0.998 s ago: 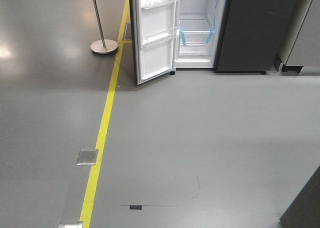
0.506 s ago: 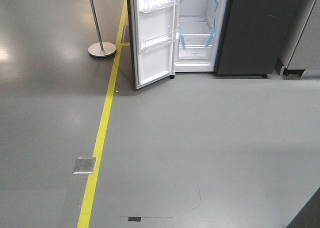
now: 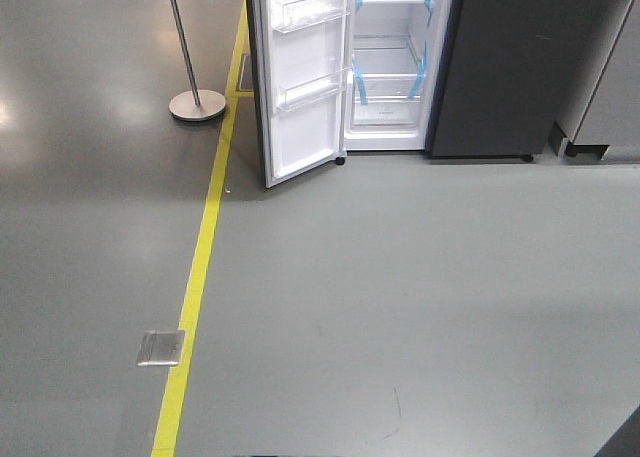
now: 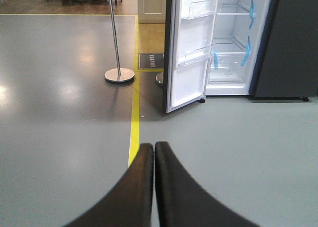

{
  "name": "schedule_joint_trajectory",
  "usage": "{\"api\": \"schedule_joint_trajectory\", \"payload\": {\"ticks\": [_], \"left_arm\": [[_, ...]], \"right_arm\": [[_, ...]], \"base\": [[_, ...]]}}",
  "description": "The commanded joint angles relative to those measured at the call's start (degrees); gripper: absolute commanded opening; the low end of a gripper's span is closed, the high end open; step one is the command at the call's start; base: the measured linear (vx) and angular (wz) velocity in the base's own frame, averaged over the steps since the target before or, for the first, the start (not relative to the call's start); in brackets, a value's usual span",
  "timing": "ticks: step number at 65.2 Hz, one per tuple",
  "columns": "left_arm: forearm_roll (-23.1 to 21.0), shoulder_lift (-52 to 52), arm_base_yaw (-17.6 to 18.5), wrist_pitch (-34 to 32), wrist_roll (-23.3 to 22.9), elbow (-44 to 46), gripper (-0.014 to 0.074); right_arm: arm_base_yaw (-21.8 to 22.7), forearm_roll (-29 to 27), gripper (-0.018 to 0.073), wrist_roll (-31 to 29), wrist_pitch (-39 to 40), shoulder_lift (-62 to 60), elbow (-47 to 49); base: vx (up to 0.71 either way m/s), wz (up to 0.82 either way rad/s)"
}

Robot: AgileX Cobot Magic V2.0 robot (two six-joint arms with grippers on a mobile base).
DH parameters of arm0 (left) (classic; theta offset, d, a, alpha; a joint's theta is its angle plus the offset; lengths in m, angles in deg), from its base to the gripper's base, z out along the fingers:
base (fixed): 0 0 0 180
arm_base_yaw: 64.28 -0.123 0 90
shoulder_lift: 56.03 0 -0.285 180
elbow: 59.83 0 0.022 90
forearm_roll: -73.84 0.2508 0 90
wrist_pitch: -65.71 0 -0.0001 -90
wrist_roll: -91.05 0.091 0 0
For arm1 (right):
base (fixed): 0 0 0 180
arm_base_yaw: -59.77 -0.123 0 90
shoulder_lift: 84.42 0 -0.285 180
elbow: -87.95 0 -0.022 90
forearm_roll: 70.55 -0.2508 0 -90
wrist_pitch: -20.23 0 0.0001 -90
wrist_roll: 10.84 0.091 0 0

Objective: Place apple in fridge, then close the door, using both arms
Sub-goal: 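Drive closer to the refrigerator's open door, then approach the refrigerator shelves holding the apple in the right gripper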

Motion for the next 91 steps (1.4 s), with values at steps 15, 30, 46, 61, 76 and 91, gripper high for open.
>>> {"api": "schedule_joint_trajectory", "payload": {"ticks": [15, 30, 46, 61, 76, 91], "left_arm": [[-0.3, -0.8, 0.1, -4.2, -0.2, -1.2, -0.0006], [-0.3, -0.8, 0.1, -4.2, -0.2, -1.2, -0.0006], [-0.3, -0.8, 0.1, -4.2, -0.2, -1.2, -0.0006], [-0.3, -0.8, 0.1, -4.2, -0.2, -1.2, -0.0006], [-0.3, -0.8, 0.1, -4.2, -0.2, -1.2, -0.0006], [-0.3, -0.8, 0.1, -4.2, -0.2, -1.2, -0.0006]], "right_arm": [[-0.1, -0.1, 0.0215, -0.3, 4.6, -0.2, 1.7], [-0.1, -0.1, 0.0215, -0.3, 4.6, -0.2, 1.7], [-0.1, -0.1, 0.0215, -0.3, 4.6, -0.2, 1.7], [-0.1, -0.1, 0.0215, -0.3, 4.6, -0.2, 1.7], [-0.1, -0.1, 0.0215, -0.3, 4.6, -0.2, 1.7], [-0.1, -0.1, 0.0215, -0.3, 4.6, -0.2, 1.7]], "base": [[0.11, -0.02], [0.12, -0.03], [0.13, -0.04], [0.15, -0.04], [0.16, -0.04], [0.16, -0.04]]}}
